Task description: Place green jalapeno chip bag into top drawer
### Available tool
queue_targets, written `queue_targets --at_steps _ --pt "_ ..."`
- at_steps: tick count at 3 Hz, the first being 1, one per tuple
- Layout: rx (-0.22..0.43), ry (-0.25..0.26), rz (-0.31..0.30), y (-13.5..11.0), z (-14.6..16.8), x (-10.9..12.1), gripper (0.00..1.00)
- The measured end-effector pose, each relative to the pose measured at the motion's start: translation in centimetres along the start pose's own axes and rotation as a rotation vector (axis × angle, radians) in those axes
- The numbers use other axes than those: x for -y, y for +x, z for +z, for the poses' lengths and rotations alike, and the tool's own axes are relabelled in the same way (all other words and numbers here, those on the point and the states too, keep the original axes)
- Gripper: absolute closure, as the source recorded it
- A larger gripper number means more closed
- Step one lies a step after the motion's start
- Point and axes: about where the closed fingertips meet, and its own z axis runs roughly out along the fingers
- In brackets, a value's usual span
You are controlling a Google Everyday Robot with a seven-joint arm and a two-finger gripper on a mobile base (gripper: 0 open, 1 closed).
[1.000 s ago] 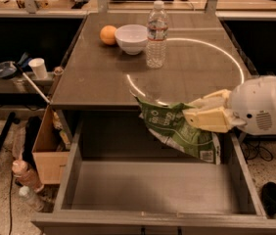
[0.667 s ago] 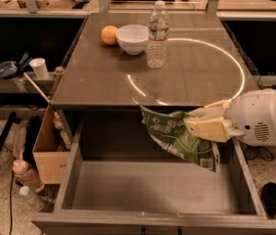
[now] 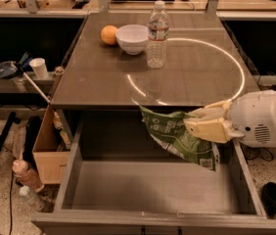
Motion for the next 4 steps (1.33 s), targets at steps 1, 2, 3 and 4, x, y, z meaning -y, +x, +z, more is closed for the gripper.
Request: queue_targets --at_steps 1,2,3,4 --pt "0.007 0.014 0.018 1.3 0.4 0.1 1.0" --pt "-0.006 0.034 0.048 3.6 1.3 0.4 1.0" --pt "-0.021 0.063 0.069 5.8 2.1 0.8 1.0" --pt "-0.039 0.103 0.071 7.7 3.2 1.6 1.0"
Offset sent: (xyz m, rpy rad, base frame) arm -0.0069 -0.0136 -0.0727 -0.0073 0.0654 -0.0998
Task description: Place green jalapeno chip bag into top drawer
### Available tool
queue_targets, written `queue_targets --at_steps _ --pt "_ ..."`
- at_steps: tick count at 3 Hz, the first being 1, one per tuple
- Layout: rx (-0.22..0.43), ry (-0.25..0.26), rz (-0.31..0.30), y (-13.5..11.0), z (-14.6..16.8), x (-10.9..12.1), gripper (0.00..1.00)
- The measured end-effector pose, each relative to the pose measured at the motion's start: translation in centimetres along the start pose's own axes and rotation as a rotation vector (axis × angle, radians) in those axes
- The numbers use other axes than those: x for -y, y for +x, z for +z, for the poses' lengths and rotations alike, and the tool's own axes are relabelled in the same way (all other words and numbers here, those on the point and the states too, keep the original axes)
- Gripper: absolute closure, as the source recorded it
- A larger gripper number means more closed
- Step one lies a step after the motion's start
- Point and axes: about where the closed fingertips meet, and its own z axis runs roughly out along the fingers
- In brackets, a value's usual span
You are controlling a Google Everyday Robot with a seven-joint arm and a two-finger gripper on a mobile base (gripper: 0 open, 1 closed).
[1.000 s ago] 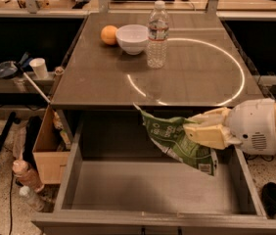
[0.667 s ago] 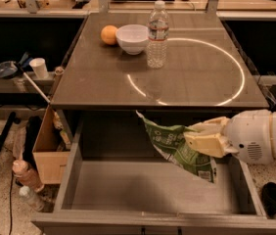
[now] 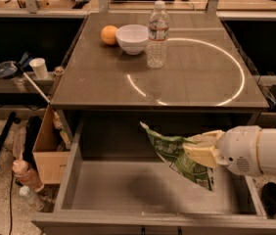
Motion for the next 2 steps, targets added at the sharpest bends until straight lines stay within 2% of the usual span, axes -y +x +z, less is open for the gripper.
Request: queue_targets --at_steps 2 --pt "-0.02 0.101 -0.014 3.1 2.3 2.0 1.0"
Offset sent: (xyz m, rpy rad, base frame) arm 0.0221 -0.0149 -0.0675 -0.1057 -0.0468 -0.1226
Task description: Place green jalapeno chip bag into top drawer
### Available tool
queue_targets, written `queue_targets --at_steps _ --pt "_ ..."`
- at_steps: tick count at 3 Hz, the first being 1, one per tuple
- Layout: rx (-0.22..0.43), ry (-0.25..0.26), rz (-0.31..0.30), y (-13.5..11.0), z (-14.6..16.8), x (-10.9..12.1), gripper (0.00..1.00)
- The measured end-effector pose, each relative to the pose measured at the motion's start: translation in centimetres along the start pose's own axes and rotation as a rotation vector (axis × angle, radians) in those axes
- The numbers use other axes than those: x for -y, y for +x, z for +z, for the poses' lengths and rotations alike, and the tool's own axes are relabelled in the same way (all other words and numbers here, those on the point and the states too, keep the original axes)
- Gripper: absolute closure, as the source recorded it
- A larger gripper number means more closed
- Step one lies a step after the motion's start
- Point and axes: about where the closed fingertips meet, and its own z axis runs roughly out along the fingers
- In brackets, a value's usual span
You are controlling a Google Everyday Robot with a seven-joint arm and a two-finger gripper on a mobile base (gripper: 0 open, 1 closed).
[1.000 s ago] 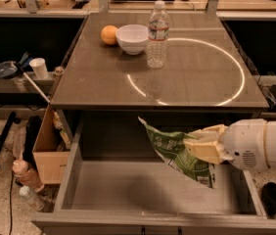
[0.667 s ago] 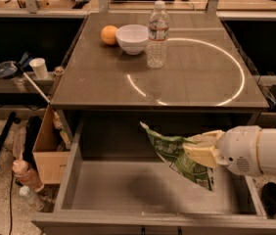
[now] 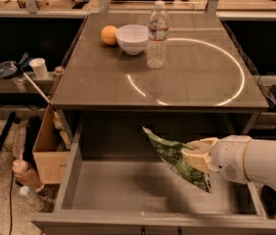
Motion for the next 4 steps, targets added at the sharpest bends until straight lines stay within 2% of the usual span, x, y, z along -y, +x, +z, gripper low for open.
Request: queue_targets --at_steps 1,2,3,4 --pt "-0.023 0.03 0.011 1.4 1.2 1.1 1.0" --pt "-0.049 0.039 0.032 2.8 2.3 1.9 1.0" --pt "-0.053 0.04 0.035 3.0 2.5 2.1 0.86" --pt "-0.053 0.04 0.035 3.0 2.5 2.1 0.55"
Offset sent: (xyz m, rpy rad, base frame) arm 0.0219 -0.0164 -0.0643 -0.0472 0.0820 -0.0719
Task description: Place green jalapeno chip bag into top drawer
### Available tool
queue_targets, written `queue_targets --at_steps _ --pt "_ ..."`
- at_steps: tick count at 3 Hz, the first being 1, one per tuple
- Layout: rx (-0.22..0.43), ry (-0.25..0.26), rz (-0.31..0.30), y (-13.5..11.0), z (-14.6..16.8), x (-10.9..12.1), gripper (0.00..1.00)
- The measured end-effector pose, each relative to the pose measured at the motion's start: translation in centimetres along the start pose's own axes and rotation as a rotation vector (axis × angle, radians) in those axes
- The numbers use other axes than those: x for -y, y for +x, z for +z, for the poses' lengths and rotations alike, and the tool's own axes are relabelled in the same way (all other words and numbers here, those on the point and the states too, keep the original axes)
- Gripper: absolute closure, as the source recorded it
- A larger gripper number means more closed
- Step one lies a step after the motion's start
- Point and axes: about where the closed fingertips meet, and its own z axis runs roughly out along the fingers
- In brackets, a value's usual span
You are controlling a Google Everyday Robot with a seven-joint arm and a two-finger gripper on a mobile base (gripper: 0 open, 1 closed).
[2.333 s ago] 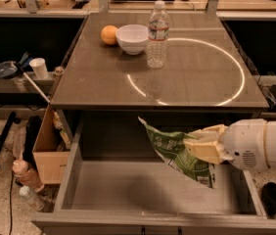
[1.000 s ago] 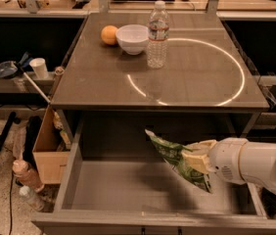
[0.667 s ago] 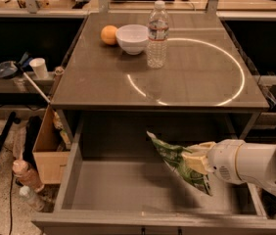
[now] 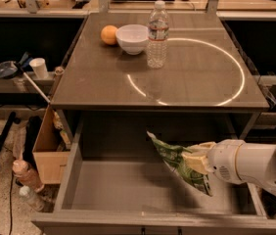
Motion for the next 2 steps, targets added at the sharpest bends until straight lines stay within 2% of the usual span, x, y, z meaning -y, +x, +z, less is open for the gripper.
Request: queue_targets --at_steps 2 --pt "0.0 0.0 0.0 0.0 0.0 0.0 0.08"
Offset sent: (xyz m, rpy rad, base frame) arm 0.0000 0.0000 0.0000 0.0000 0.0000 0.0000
